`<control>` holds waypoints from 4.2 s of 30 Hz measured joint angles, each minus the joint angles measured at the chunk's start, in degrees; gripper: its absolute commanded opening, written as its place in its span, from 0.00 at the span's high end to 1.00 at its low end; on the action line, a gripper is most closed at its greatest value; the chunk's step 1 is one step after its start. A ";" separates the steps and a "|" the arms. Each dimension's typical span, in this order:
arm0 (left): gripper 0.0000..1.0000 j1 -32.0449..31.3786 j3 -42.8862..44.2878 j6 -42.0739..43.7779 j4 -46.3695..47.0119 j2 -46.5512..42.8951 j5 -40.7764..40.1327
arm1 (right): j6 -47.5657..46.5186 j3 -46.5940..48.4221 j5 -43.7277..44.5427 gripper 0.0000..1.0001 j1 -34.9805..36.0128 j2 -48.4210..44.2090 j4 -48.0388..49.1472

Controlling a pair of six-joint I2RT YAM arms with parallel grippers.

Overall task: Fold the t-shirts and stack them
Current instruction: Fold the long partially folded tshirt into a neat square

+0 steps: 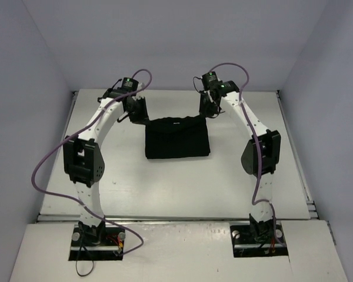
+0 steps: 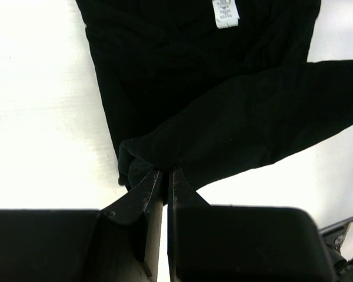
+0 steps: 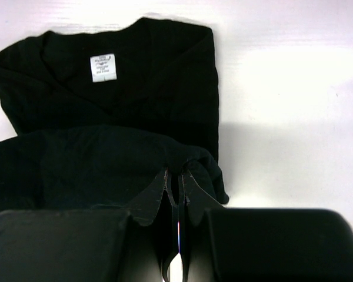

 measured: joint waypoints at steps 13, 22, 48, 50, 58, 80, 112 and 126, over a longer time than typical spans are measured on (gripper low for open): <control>1.00 1.47 5.49 -0.25 2.08 7.80 -0.05 | -0.64 7.72 0.04 1.00 -1.94 10.84 0.39; 1.00 2.45 8.65 -1.26 4.88 14.01 0.47 | -0.57 10.21 -0.67 1.00 -3.52 16.40 1.65; 0.57 4.08 2.14 1.40 19.74 5.69 2.71 | -4.98 13.29 -15.36 0.57 -9.26 15.72 9.17; 0.58 2.84 1.20 2.08 20.74 5.01 4.24 | -5.44 11.19 -18.72 0.58 -9.10 14.42 9.93; 0.61 0.71 -0.11 1.54 26.73 11.05 9.50 | -5.28 8.56 -30.43 0.59 -8.61 15.65 16.16; 0.63 9.57 -8.45 -10.76 50.10 21.27 21.01 | 6.94 -11.12 -48.13 0.56 -13.59 21.22 50.28; 0.64 3.41 -44.90 -10.26 47.17 -4.51 20.01 | 4.03 -59.92 -51.88 0.55 -12.48 -7.12 61.36; 0.40 5.77 -21.31 6.12 14.74 -33.50 -2.95 | -4.73 -44.60 -28.51 0.26 -15.37 -37.62 40.61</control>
